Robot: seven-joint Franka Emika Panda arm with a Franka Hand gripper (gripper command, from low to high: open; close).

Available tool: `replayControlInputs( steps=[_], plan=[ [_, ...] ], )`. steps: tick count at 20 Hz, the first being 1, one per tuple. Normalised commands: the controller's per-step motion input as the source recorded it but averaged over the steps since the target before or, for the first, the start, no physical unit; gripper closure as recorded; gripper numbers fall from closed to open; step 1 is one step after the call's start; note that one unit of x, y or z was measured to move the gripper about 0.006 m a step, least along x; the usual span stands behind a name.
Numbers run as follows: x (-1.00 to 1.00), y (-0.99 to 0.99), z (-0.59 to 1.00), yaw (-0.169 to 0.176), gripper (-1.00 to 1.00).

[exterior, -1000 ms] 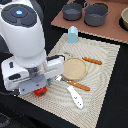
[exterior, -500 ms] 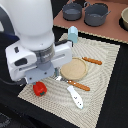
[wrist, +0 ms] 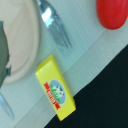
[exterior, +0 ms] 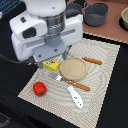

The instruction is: Interact with the objects in diverse but meaningful ways.

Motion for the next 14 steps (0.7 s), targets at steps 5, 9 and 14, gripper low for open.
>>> replayControlInputs(
  steps=[5,9,14],
  plan=[
    [0.51,0.48,0.0,0.021,-1.0],
    [0.48,0.35,0.0,0.012,-1.0],
    [0.77,-0.11,0.37,-0.017,-1.0]
  ],
)
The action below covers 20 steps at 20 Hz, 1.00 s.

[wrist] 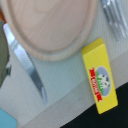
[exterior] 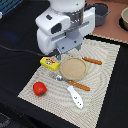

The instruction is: Interact with the objects in diverse but meaningful ways.

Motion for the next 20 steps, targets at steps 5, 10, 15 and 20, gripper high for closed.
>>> replayControlInputs(
  steps=[5,10,15,20],
  plan=[
    [0.78,-0.38,0.39,-0.065,-1.0],
    [0.68,-0.49,0.18,-0.099,-1.0],
    [0.7,-0.45,0.12,-0.096,-1.0],
    [0.7,-0.44,0.0,-0.102,-1.0]
  ],
)
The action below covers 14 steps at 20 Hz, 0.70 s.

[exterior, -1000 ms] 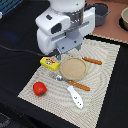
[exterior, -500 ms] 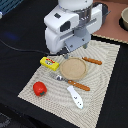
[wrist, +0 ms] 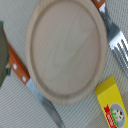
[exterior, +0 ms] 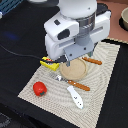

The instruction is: Interact with the objects in diverse but meaningful ways.

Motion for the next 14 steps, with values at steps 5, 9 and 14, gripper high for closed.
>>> replayControlInputs(
  steps=[5,9,14],
  plan=[
    [0.71,-0.48,-0.01,-0.096,-1.0],
    [0.71,-0.52,-0.09,-0.088,-1.0],
    [0.67,-0.57,-0.18,-0.078,-1.0]
  ],
)
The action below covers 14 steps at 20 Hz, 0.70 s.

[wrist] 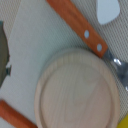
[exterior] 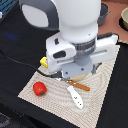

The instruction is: Interact with the objects in diverse but meaningful ways.

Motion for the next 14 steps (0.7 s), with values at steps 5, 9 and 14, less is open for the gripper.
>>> replayControlInputs(
  steps=[5,9,14],
  plan=[
    [0.59,-0.57,-0.29,-0.077,-1.0],
    [0.55,-0.4,-0.39,-0.064,1.0],
    [0.56,-0.25,-0.33,-0.072,1.0]
  ],
)
